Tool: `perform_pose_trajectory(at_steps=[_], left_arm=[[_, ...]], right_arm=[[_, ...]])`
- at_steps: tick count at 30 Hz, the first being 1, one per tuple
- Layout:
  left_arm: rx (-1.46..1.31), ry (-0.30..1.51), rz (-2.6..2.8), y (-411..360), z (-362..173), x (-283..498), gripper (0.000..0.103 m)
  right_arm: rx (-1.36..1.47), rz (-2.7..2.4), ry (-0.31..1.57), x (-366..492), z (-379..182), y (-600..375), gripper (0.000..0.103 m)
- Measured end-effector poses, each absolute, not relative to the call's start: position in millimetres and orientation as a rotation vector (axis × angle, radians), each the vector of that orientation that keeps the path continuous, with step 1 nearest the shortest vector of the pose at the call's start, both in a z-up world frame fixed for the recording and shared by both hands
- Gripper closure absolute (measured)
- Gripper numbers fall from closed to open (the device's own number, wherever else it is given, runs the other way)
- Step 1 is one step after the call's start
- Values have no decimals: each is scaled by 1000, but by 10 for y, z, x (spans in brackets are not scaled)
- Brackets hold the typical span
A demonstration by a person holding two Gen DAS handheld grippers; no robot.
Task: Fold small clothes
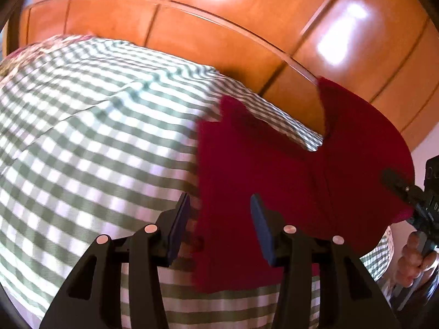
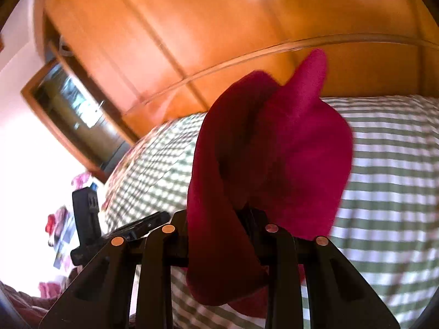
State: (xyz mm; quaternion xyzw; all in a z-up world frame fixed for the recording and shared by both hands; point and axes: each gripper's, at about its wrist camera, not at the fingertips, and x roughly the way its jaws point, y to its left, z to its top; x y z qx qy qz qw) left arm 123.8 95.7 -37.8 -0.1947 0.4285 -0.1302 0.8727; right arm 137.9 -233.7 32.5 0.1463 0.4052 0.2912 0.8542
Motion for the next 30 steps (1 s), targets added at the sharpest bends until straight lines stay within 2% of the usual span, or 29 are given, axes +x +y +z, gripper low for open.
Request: perform_pose_trajectory(at_steps=[8,12,13,14,15,17,21,30], left_arm=[[-471,897,-263,1220,-407,1174,58],[-539,902,-309,1233,-393,1202,53],[-558,904,-325,1238,-384,1214,53],[-580,906,-346,1242,-372,1231,51],[-597,908,-362,1241,-361,1251,48],[-639,906,-397,1237,-319,1306,45],[-685,905,-457,1202,-206,1379,35],[-613,1059,-523,771,-254,1662,34]], right_arm=[[136,687,983,1443,-151,-1434,77],[-19,671,977,1326,-323,-1224,76],[-52,676,958,1282,-333,-1202,73],[-49,694,953,1258,-326,-1215,65],[-28,727,956,1233,-322,-1216,52],[21,808,947,1162,-259,-1225,38],[84,847,919,949,-198,-1473,38],[171,612,917,692,-297,-2338,38]])
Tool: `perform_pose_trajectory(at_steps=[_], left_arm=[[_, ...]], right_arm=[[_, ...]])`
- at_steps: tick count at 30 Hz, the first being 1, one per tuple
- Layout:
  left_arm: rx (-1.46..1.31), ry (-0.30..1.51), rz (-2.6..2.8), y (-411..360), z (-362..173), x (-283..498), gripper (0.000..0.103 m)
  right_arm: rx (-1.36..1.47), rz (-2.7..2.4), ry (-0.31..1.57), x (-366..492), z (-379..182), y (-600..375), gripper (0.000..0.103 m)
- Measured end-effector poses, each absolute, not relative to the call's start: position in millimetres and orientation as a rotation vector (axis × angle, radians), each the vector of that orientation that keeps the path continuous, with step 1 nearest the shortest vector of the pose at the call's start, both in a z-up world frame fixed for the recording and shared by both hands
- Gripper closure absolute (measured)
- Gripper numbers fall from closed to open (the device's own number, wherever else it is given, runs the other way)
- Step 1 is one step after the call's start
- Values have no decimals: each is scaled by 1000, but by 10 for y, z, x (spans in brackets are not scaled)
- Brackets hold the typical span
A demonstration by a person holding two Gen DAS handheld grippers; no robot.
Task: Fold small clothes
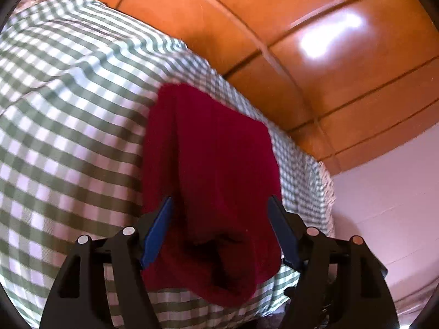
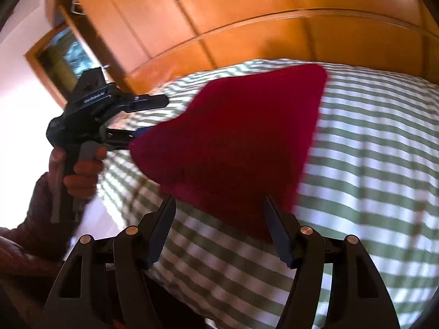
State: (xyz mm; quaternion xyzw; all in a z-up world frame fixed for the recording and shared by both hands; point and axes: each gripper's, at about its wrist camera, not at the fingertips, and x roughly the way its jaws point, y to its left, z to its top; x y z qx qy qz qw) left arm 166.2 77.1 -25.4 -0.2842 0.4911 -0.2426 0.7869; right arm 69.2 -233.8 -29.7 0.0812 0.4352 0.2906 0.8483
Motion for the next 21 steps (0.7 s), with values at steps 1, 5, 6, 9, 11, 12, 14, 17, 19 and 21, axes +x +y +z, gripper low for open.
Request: perform_pose_trajectory(at_steps=[1,5,6,9,11,12,14,17,19,21], left_arm=[[-592,1071,-513,707,-270,1697,36],[-496,1118,-449,514,-339,1788,83],[-476,1099,-429,511,-314,1775,87],[-467,1036,-403,618,-222,1683,89],[-433,1027,-355,706,-258,1610,89],[-389,1033,-327,689,-327,1599,89],[-303,1061,-286,596,-529,1573,89],[-221,1002,-247,507,-612,1461,86],[-239,999,-227,495,-559,1473,84],[-222,989,-213,483,-499,1466,77]], right_arm=[[172,596,919,693,-313,-2376,38],[173,576,892,721,-306,-2404,46],[163,580,885,750,-313,-2361,51],[112,595,882,816,-376,-2208,56],[35,593,908,825,-496,-2112,62],[-12,578,935,827,-601,-2069,65],[-59,561,932,797,-787,-2052,66],[-88,545,900,755,-817,-2028,66],[-80,536,903,765,-804,-2033,66],[-81,541,907,772,-780,-2050,66]])
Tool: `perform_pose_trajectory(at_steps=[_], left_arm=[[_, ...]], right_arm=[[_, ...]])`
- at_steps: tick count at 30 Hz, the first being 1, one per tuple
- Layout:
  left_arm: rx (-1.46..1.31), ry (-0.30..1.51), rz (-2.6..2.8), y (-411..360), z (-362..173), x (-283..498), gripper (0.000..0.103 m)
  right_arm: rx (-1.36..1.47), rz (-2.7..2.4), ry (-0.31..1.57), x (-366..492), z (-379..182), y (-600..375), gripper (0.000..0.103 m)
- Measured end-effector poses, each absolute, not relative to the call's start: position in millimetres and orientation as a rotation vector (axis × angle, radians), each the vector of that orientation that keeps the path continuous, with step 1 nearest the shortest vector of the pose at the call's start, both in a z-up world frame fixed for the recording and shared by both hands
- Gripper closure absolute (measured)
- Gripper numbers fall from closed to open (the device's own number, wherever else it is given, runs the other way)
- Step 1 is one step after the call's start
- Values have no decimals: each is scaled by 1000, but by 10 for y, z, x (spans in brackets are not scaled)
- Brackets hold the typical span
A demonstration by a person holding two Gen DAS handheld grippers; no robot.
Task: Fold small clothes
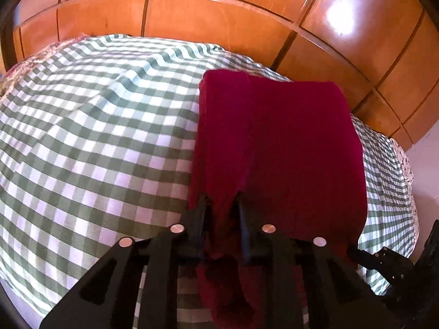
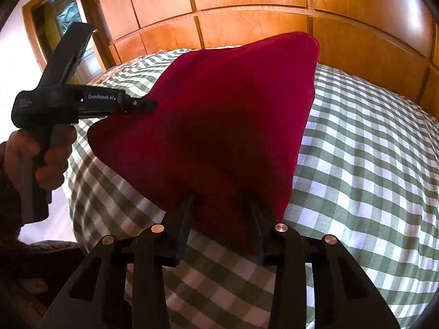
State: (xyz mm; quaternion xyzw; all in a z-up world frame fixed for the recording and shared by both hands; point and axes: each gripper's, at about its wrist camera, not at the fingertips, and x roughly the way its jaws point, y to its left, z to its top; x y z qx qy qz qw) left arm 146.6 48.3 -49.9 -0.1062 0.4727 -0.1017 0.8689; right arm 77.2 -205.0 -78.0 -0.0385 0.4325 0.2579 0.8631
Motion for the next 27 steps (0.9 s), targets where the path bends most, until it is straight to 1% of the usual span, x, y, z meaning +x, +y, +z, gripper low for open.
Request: perform_pose_trajectory(at_steps=[1,2,3,5,12,18,27], left_arm=[[-198,978,-199,469,-462,1451,73],[-170,963,-180,469,-429,1427,63],[-146,945,-159,461,-394,1409,58],[-134,926,-147,472,-349,1392,58],[-92,891,-118,453,-307,1341,55],[-79,886,-117,444,-336,1302,54],[-79,885,-113,442,-351,1293,54]], right_arm=[[-73,546,916,784,-752,-2067,66],[-58,555,925,804,-712,-2092,63],[-40,567,934,828,-664,-2108,58],[-14,579,928,840,-531,-2148,56],[38,530,869,1228,-200,-2174,56],[38,488,868,1722,-167,-2011,56],[-9,470,873,2103,-124,-1786,56]])
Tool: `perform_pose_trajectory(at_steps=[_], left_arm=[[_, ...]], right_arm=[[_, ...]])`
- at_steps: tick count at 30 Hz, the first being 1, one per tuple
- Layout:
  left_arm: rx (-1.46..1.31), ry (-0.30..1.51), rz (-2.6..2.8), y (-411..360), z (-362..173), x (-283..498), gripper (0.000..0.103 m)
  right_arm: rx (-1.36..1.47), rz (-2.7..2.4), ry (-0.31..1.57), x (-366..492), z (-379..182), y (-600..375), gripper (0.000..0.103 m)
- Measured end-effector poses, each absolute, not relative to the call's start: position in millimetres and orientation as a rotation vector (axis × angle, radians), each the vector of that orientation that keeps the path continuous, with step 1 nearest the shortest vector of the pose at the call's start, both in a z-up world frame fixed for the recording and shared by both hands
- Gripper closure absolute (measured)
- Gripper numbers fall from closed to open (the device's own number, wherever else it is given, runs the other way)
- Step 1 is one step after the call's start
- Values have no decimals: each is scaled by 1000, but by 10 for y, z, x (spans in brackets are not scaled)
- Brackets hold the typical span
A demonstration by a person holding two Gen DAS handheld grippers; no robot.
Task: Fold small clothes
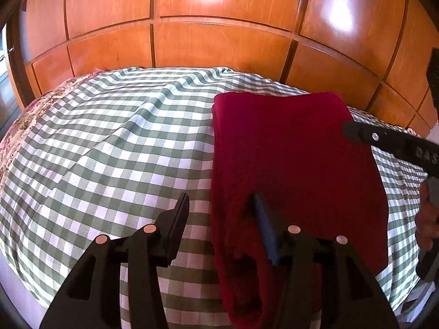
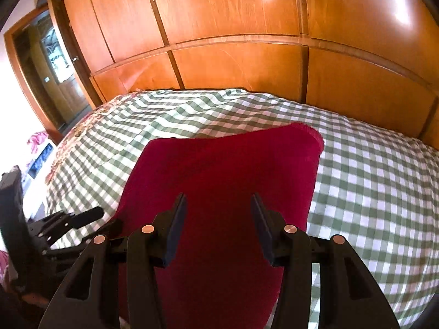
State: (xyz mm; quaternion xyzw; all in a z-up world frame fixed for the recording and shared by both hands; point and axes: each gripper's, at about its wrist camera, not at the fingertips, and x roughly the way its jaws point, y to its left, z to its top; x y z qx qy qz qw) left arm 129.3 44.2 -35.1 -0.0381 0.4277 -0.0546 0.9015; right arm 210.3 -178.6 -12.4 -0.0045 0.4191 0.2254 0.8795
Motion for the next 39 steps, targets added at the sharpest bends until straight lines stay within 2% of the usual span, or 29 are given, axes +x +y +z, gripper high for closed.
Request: perform_pose_trajectory(at_steps=[7,10,15,16,18,23,26,28,30,32,35,37,39], left_arm=[[-104,897,-116,461,-402,1304,54],[-166,893,-145,540,-354,1325,47],[-261,910,-211,680,-337,1549,48],[-267,915,-215,688,-351,1601,50],[-260,931,-233,666,-406,1696,95],[-224,937,-185,595,-620,1688,95],[-250,935,-164,626,-701,1670,87],[-241,941,-129,638,-699,1687,76],[-234,940,-103,665,-665,1663,59],[-225,930,-99,687,-594,1645,51],[-234,902,-122,711,-454,1592,42],[-244,883,-160,695,-372,1543,35],[-242,870,-181,661,-318,1496,33]], right_arm=[[-38,447,880,2249,-179,-1690,56],[-31,457,872,2228,-175,-1665,43],[-22,443,859,2191,-165,-1684,42],[-12,439,856,2184,-155,-1707,42],[15,435,850,2169,-139,-1757,42],[14,426,905,2277,-339,-1716,42],[-9,397,951,2416,-646,-1645,42],[-22,390,935,2415,-670,-1618,42],[-9,400,932,2399,-613,-1648,41],[11,409,911,2340,-562,-1723,41],[94,425,874,2200,-466,-1907,23],[129,419,857,2105,-431,-2030,21],[159,407,859,2059,-427,-2120,14]])
